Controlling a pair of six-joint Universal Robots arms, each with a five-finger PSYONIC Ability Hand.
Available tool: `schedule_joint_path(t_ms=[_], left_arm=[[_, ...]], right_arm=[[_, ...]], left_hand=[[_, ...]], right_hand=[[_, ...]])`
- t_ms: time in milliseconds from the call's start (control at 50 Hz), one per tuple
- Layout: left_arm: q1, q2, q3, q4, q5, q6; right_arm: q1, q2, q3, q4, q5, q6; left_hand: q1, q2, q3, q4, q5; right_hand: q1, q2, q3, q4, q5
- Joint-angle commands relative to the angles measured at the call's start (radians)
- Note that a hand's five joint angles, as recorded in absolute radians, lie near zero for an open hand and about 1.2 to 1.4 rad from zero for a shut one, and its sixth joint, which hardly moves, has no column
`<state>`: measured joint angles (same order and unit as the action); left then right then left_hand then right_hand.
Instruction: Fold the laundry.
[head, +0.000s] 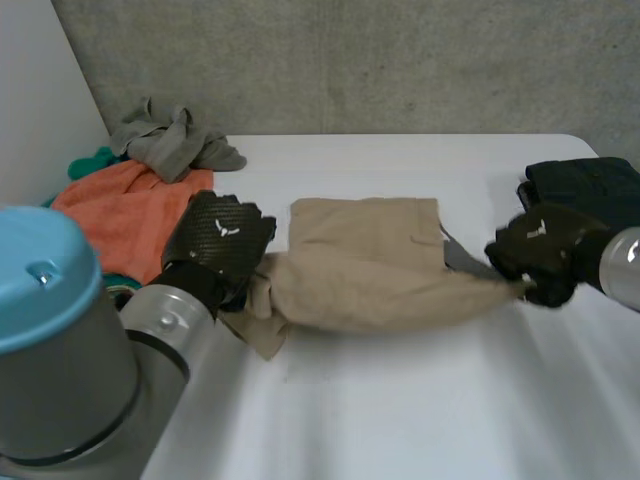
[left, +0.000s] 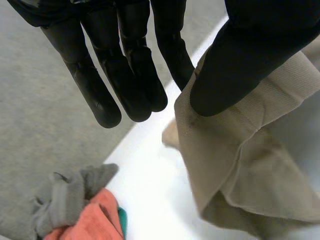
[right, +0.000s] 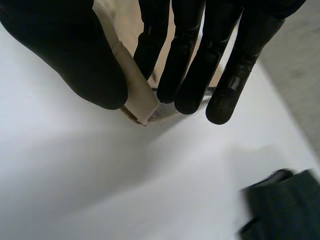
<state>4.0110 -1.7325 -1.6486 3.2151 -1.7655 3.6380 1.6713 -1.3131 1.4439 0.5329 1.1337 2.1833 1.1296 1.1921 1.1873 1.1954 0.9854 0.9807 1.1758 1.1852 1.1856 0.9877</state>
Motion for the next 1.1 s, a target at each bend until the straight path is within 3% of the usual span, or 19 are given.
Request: schedule_joint_path(t_ms=[20, 100, 220, 300, 360, 420, 500, 620, 820, 960, 1100], left_arm=[[0.091, -0.103, 0.004, -0.117, 0.132, 0.007], [0.111, -0.257, 0.126, -0.060, 0.138, 0.011], [0.137, -0.413, 0.490, 0.077, 0.144, 0.048], [0.174, -0.455, 0.719, 0.247, 0.178, 0.163], [0.192, -0.461, 0.845, 0.440, 0.253, 0.231], [0.201, -0.463, 0.923, 0.580, 0.305, 0.209], [0.217, -0.455, 0.949, 0.598, 0.294, 0.143], [0.221, -0.441, 0.839, 0.557, 0.281, 0.068], [0.215, -0.363, 0.351, 0.549, 0.296, 0.033], [0.194, -0.404, 0.156, 0.548, 0.296, 0.036], [0.189, -0.369, 0.003, 0.445, 0.290, 0.044]], right_arm=[[0.056, 0.069, 0.012, 0.067, 0.037, -0.042], [0.120, 0.194, -0.107, -0.034, 0.113, 0.019], [0.199, 0.319, -0.376, -0.169, 0.250, 0.087], [0.216, 0.357, -0.581, -0.423, 0.276, 0.140], [0.217, 0.347, -0.623, -0.606, 0.281, 0.196], [0.214, 0.307, -0.628, -0.848, 0.293, 0.259], [0.219, 0.281, -0.619, -1.033, 0.316, 0.285], [0.245, 0.279, -0.579, -1.012, 0.307, 0.293], [0.248, 0.296, -0.315, -0.901, 0.258, 0.288], [0.248, 0.383, -0.189, -0.760, 0.261, 0.257], [0.237, 0.361, -0.093, -0.567, 0.252, 0.240]], left_hand=[[0.267, 0.204, 0.209, 0.201, 0.236], [0.267, 0.204, 0.209, 0.201, 0.236], [0.267, 0.204, 0.209, 0.201, 0.236], [0.267, 0.204, 0.209, 0.201, 0.236], [0.267, 0.204, 0.209, 0.201, 0.236], [0.267, 0.204, 0.209, 0.201, 0.236], [0.267, 0.204, 0.209, 0.201, 0.236], [0.267, 0.204, 0.209, 0.201, 0.236], [0.267, 0.204, 0.209, 0.201, 0.236], [0.267, 0.204, 0.209, 0.201, 0.236], [0.267, 0.204, 0.209, 0.201, 0.236]], right_hand=[[0.416, 0.220, 0.211, 0.211, 0.234], [0.416, 0.220, 0.211, 0.211, 0.234], [0.416, 0.220, 0.211, 0.211, 0.234], [0.416, 0.220, 0.211, 0.211, 0.234], [0.416, 0.220, 0.211, 0.211, 0.234], [0.416, 0.220, 0.211, 0.211, 0.234], [0.416, 0.220, 0.211, 0.211, 0.234], [0.416, 0.220, 0.211, 0.211, 0.234], [0.416, 0.220, 0.211, 0.211, 0.234], [0.416, 0.220, 0.211, 0.211, 0.234], [0.416, 0.220, 0.211, 0.211, 0.234]])
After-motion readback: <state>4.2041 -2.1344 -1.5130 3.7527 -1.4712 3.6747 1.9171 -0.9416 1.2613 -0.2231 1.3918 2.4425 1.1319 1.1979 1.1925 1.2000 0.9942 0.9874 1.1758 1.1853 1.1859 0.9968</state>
